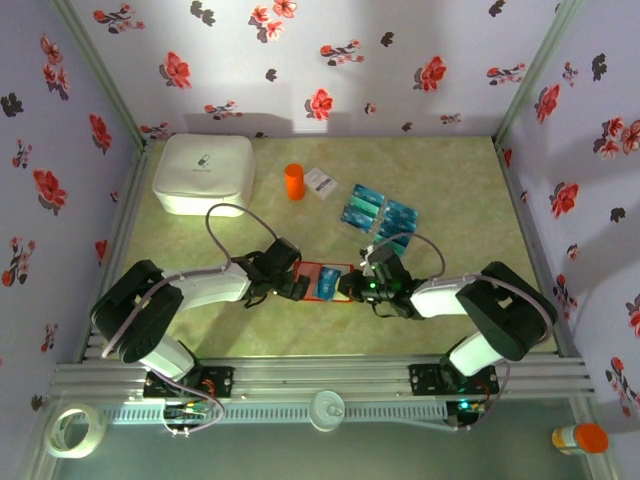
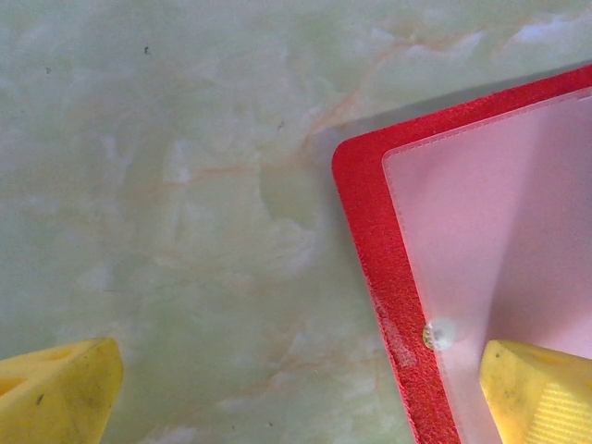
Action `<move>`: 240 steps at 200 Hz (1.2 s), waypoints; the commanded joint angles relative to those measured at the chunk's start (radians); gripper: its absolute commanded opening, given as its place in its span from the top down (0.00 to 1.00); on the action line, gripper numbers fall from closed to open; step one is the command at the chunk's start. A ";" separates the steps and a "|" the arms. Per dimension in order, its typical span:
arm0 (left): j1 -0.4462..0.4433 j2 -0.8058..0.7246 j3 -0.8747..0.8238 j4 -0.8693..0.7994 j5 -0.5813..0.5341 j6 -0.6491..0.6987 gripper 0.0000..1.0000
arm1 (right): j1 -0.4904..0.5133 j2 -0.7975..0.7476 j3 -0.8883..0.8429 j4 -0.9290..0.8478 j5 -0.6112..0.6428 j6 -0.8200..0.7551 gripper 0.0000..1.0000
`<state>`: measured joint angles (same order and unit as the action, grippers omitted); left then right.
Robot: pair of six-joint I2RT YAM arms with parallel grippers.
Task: Put the credit cards into the card holder
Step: Insert the credit card into the card slot.
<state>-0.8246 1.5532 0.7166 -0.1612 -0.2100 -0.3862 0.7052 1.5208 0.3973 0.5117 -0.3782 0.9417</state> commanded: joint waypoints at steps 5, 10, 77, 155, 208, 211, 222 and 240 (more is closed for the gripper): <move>0.006 0.004 -0.021 0.014 -0.020 -0.011 0.00 | 0.008 0.024 0.032 -0.051 -0.035 -0.038 1.00; 0.005 0.003 -0.022 0.014 -0.020 -0.011 0.00 | 0.008 0.027 0.036 -0.053 -0.037 -0.039 1.00; 0.004 0.004 -0.026 0.019 -0.019 -0.013 0.00 | 0.008 0.059 0.061 -0.064 -0.047 -0.043 1.00; 0.005 -0.003 -0.031 0.023 -0.019 -0.013 0.00 | 0.007 0.108 0.119 -0.091 -0.075 -0.051 1.00; 0.005 -0.022 -0.021 0.016 -0.011 -0.027 0.00 | 0.010 0.157 0.177 -0.113 -0.122 -0.054 0.96; 0.006 -0.025 -0.018 0.013 -0.010 -0.029 0.00 | 0.010 0.151 0.180 -0.122 -0.120 -0.058 0.94; 0.007 -0.039 -0.010 0.000 -0.007 -0.041 0.00 | 0.008 0.122 0.190 -0.165 -0.111 -0.075 0.85; 0.017 -0.071 -0.001 -0.019 0.003 -0.068 0.00 | 0.006 0.056 0.213 -0.266 -0.077 -0.118 0.73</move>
<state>-0.8238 1.5368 0.7040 -0.1474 -0.2092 -0.4061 0.7055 1.6455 0.5755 0.3954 -0.4786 0.8959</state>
